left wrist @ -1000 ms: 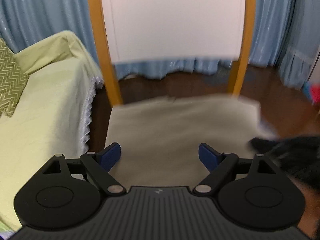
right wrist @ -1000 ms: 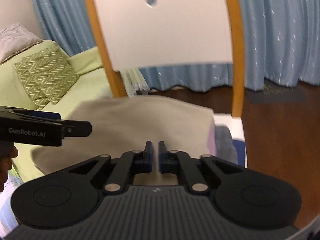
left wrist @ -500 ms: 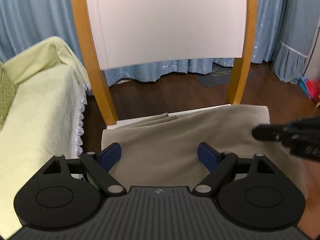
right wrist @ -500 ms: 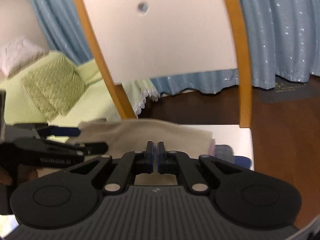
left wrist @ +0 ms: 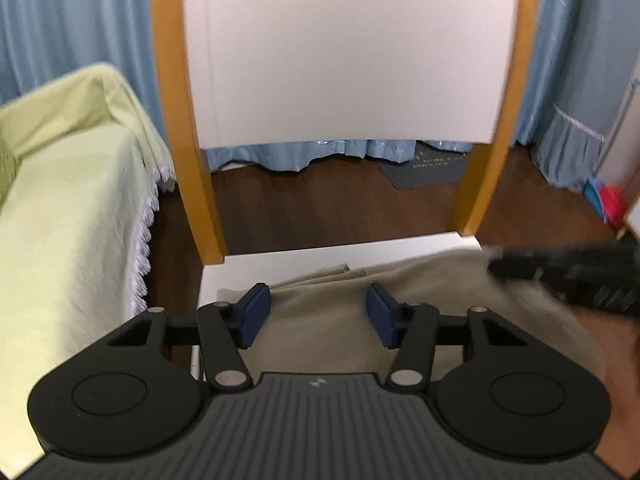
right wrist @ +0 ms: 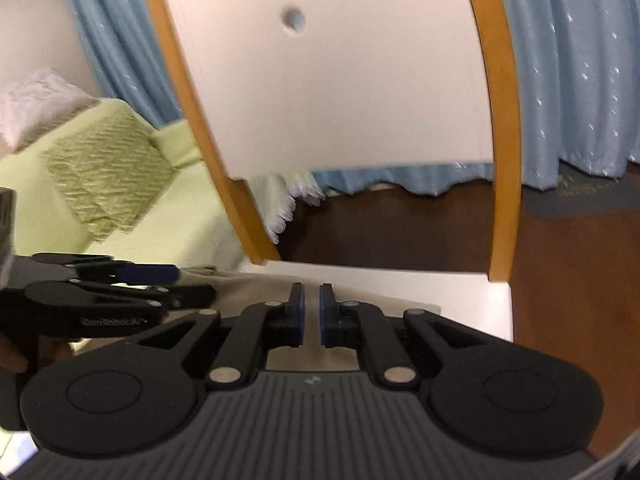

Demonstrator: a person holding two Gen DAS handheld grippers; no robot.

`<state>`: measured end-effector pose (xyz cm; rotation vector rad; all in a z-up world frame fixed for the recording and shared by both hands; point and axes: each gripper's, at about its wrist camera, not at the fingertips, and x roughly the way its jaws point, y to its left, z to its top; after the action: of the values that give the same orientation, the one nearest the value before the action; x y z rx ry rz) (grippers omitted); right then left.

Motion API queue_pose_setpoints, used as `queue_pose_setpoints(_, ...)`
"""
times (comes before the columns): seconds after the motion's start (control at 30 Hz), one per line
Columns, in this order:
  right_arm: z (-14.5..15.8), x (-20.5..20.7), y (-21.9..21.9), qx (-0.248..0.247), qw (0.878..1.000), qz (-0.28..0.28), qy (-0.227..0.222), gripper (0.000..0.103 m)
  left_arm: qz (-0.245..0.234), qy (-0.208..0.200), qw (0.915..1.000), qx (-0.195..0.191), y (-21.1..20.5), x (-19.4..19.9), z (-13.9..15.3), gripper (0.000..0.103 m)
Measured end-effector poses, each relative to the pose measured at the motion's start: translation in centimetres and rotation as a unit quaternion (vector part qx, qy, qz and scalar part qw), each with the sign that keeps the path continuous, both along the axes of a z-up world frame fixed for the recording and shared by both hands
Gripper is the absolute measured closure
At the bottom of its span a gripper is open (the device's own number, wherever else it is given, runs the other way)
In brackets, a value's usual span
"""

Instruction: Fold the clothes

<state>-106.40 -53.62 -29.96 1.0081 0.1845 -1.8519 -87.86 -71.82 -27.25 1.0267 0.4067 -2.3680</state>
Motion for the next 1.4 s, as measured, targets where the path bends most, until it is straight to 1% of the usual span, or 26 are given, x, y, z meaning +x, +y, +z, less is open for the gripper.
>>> queue_pose_setpoints(0.03, 0.0, -0.5, 0.5, -0.003, 1.0, -0.021, -0.016, 0.076, 0.01, 0.006, 0.9999, 0.008, -0.4, 0.2, 0.3, 0.046)
queue_pose_setpoints(0.07, 0.1, -0.6, 0.7, -0.002, 1.0, -0.026, -0.018, 0.078, 0.018, 0.011, 0.9997, 0.01, -0.7, 0.4, 0.5, 0.046)
queue_pose_setpoints(0.1, 0.2, -1.1, 2.0, 0.006, 0.998, -0.055, -0.025, 0.078, 0.039, 0.02, 0.999, 0.002, -0.8, 1.4, 1.3, 0.046)
queue_pose_setpoints(0.2, 1.4, -1.0, 5.2, 0.024, 0.995, -0.1, 0.012, 0.077, 0.086, 0.024, 0.996, 0.008, -0.6, 4.7, 2.9, 0.047)
queue_pose_setpoints(0.27, 2.4, 0.0, 6.7, 0.02, 0.994, -0.1, 0.027, 0.077, 0.075, 0.02, 0.9969, 0.009, 1.0, 6.7, 3.5, 0.048)
queue_pose_setpoints(0.3, 2.7, 0.1, 7.6, 0.016, 0.995, -0.096, 0.026, 0.077, 0.067, 0.018, 0.9976, 0.009, 1.9, 7.6, 3.8, 0.048)
queue_pose_setpoints(0.37, 3.9, 3.0, 8.6, -0.016, 0.998, -0.052, 0.023, 0.077, 0.036, 0.015, 0.9992, -0.002, 4.6, 9.1, 4.0, 0.048)
queue_pose_setpoints(0.47, 3.9, 6.4, 8.5, -0.041, 0.999, 0.01, 0.011, 0.077, 0.003, 0.008, 0.9998, -0.018, 7.2, 10.1, 2.8, 0.047)
queue_pose_setpoints(0.53, 2.6, 8.8, 7.7, -0.023, 0.999, 0.036, 0.006, 0.078, -0.001, 0.001, 0.9995, -0.032, 7.7, 10.1, 1.6, 0.044)
queue_pose_setpoints(0.57, 1.7, 9.6, 6.6, -0.007, 0.999, 0.034, 0.013, 0.078, -0.003, -0.002, 0.9992, -0.039, 8.0, 10.1, 1.1, 0.042)
queue_pose_setpoints(0.63, 0.5, 9.9, 7.0, 0.019, 0.999, 0.022, 0.035, 0.079, -0.004, 0.004, 0.9993, -0.036, 7.7, 10.2, 0.6, 0.041)
queue_pose_setpoints(0.7, 0.2, 9.6, 8.0, 0.045, 0.998, -0.001, 0.043, 0.079, -0.001, 0.009, 0.9995, -0.03, 7.2, 10.3, 0.7, 0.041)
queue_pose_setpoints(0.77, 0.2, 9.4, 9.6, 0.077, 0.995, -0.029, 0.049, 0.079, 0.009, -0.009, 0.9991, -0.039, 7.6, 10.7, 1.6, 0.041)
queue_pose_setpoints(0.83, 0.4, 8.8, 11.3, 0.092, 0.993, -0.063, 0.043, 0.079, 0.022, -0.03, 0.9984, -0.043, 8.1, 11.3, 2.4, 0.04)
queue_pose_setpoints(0.87, 0.8, 8.6, 12.3, 0.092, 0.992, -0.079, 0.04, 0.079, 0.029, -0.039, 0.9982, -0.036, 8.4, 11.6, 2.7, 0.038)
queue_pose_setpoints(0.9, 1.0, 8.6, 12.8, 0.091, 0.992, -0.083, 0.039, 0.078, 0.035, -0.048, 0.9978, -0.03, 8.7, 11.9, 2.9, 0.032)
queue_pose_setpoints(0.93, 2.7, 9.2, 15.1, 0.083, 0.991, -0.101, 0.037, 0.077, 0.043, -0.056, 0.9974, -0.017, 9.2, 12.5, 3.2, 0.027)
queue_pose_setpoints(1.03, 4.7, 11.5, 16.9, 0.065, 0.991, -0.114, 0.04, 0.072, 0.057, -0.071, 0.9956, 0.023, 12.5, 15.5, 4.4, 0.025)
queue_pose_setpoints(1.07, 6.2, 14.0, 19.1, 0.047, 0.991, -0.119, 0.038, 0.071, 0.058, -0.073, 0.9953, 0.027, 13.4, 16.4, 4.8, 0.024)
queue_pose_setpoints(1.1, 7.0, 15.7, 19.8, 0.036, 0.991, -0.121, 0.037, 0.07, 0.057, -0.08, 0.9948, 0.027, 15.3, 18.1, 5.6, 0.024)
queue_pose_setpoints(1.2, 9.6, 20.7, 22.2, 0.008, 0.991, -0.126, 0.032, 0.064, 0.052, -0.096, 0.994, 0.011, 18.9, 21.4, 7.6, 0.024)
queue_pose_setpoints(1.27, 11.7, 24.8, 24.2, -0.017, 0.991, -0.131, 0.024, 0.054, 0.042, -0.095, 0.9945, -0.018, 22.9, 26.0, 11.2, 0.024)
queue_pose_setpoints(1.3, 12.8, 26.9, 25.3, -0.03, 0.99, -0.134, 0.02, 0.052, 0.039, -0.094, 0.9945, -0.024, 23.8, 26.9, 12.1, 0.024)
queue_pose_setpoints(1.33, 13.9, 29.0, 26.3, -0.042, 0.99, -0.136, 0.017, 0.048, 0.033, -0.089, 0.9949, -0.036, 25.3, 29.1, 14.1, 0.024)
queue_pose_setpoints(1.37, 15.5, 31.6, 27.2, -0.054, 0.99, -0.131, 0.018, 0.043, 0.03, -0.086, 0.995, -0.042, 26.1, 30.2, 15.1, 0.024)
queue_pose_setpoints(1.4, 17.6, 34.3, 28.1, -0.061, 0.99, -0.124, 0.029, 0.04, 0.026, -0.072, 0.9956, -0.055, 27.5, 32.4, 17.3, 0.024)
